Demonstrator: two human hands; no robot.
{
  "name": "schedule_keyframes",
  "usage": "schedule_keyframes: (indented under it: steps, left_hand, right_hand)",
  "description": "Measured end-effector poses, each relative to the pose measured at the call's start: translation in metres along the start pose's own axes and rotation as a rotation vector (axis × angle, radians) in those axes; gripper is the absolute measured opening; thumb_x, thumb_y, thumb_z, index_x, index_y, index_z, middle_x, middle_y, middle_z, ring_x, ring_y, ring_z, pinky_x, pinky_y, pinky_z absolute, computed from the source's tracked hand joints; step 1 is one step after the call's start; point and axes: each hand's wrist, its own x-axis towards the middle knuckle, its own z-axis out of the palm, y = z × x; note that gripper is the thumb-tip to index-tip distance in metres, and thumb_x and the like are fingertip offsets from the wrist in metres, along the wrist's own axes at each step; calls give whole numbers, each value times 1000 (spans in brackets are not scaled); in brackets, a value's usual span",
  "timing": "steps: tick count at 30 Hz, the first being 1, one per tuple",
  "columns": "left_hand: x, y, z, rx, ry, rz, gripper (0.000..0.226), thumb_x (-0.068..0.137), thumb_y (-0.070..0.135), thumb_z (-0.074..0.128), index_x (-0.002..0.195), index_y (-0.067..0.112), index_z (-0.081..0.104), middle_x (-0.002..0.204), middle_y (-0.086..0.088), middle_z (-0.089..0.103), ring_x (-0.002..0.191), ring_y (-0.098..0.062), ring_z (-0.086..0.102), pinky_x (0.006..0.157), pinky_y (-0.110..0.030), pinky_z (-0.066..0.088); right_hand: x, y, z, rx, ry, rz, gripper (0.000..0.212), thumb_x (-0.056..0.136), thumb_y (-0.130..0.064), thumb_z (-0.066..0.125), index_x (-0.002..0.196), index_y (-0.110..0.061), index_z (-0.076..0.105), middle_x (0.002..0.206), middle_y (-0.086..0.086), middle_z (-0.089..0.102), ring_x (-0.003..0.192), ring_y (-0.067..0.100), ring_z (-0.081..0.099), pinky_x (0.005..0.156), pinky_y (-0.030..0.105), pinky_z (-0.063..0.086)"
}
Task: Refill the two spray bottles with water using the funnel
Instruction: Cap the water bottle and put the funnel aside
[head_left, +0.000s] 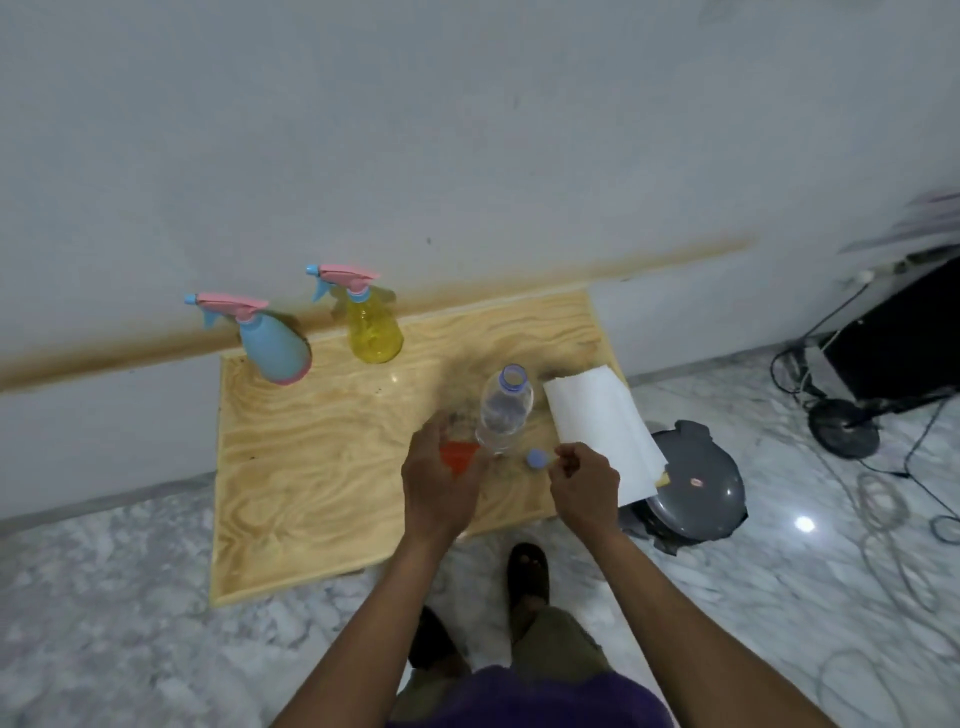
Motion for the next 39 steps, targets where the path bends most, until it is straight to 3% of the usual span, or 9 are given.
schedule_keyframes:
  steps: [7,12,15,19,23,26,32,35,39]
  left_hand:
    - [12,32,43,-81,-25,48,89,74,36,87,150,27,42,144,11,48,128,-6,51,97,-45,54]
    - [13,37,58,-147,30,10,73,82,30,83,146,25,47,139,9,59,121,0,59,95,-34,56]
    - [12,40,62,-180,77,-21,61,87,23,78,142,22,52,133,7,63,115,1,62,91,-29,57]
    - [11,40,65,-148,97,-44,58,88,23,76,141,22,53,131,8,65,115,4,61,88,-28,57]
    - [13,38,67,-128,109,-50,60,87,23,77,142,24,52,129,5,66,110,-7,68,84,-24,57]
    - [14,36,67,-122,115,-42,61,87,23,78,142,25,51,130,6,66,110,-9,68,82,-26,58]
    - [16,33,67,-118,94,3,59,88,28,77,140,30,51,133,10,63,121,-12,62,84,-42,61]
    - [16,31,67,-123,93,5,64,85,40,78,140,34,48,135,9,61,122,-17,62,85,-49,59]
    - [14,30,69,-178,95,9,70,86,42,77,146,35,43,141,10,59,127,-11,59,91,-46,59]
  right_hand:
    - [40,23,12,-99,-240,-76,36,90,-12,62,127,-8,64,125,13,64,114,29,59,97,32,42]
    - [62,31,24,-204,-352,-277,37,89,-9,66,125,-7,63,123,14,62,115,34,55,93,34,44]
    - [69,32,30,-270,-431,-245,28,93,-14,63,120,-8,63,123,14,58,118,30,51,94,40,49]
    - [73,39,38,-387,-436,-327,25,94,-16,63,118,-10,64,128,14,55,116,29,51,94,34,45]
    - [76,43,42,-409,-400,-383,26,93,-16,63,118,-9,64,124,15,57,113,29,52,95,32,42]
    - [75,38,34,-286,-356,-324,27,92,-17,65,118,-10,64,120,12,59,112,29,55,87,34,47]
    - [77,-14,-30,244,-81,-205,27,86,-22,74,111,-13,68,103,-1,66,94,15,64,75,9,44]
    - [79,-57,-65,391,-121,-332,30,86,-24,76,114,-18,68,104,-7,68,92,4,64,72,10,52]
    - [77,-96,-77,313,-256,-639,33,83,-18,78,115,-14,71,107,-3,69,89,5,63,66,10,51]
